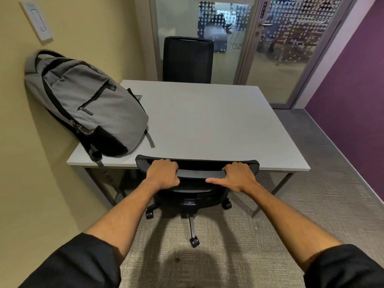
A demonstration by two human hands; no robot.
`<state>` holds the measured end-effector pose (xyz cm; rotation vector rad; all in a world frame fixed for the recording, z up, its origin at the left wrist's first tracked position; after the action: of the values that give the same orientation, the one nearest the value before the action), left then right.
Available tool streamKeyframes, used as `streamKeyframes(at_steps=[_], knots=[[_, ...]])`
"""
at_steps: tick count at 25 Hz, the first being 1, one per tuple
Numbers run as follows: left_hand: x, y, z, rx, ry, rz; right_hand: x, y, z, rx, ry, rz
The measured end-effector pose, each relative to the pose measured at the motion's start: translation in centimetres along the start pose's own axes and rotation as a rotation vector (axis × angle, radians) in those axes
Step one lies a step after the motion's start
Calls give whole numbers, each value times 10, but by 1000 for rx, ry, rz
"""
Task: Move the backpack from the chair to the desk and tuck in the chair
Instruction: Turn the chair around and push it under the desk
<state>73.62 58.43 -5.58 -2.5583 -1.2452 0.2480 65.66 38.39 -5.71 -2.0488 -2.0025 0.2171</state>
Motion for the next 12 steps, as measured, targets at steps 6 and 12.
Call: streamKeyframes(at_steps=[6,12], knots=[[10,21,-5,17,22,-8,-5,22,-7,-27,16,-3],[9,30,-7,16,53,-21,-12,29,-10,-31,23,-31]])
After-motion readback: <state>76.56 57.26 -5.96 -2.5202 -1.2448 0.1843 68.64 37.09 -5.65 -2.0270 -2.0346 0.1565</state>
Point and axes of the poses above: each hand's wrist, its own y-axis towards the middle knuckle, its own z-axis out of the palm, x = y × z, the point moved 7 cm from there along y, towards the middle knuckle, and after that the axes turned 13 degrees about x, right-handed, at the moved point
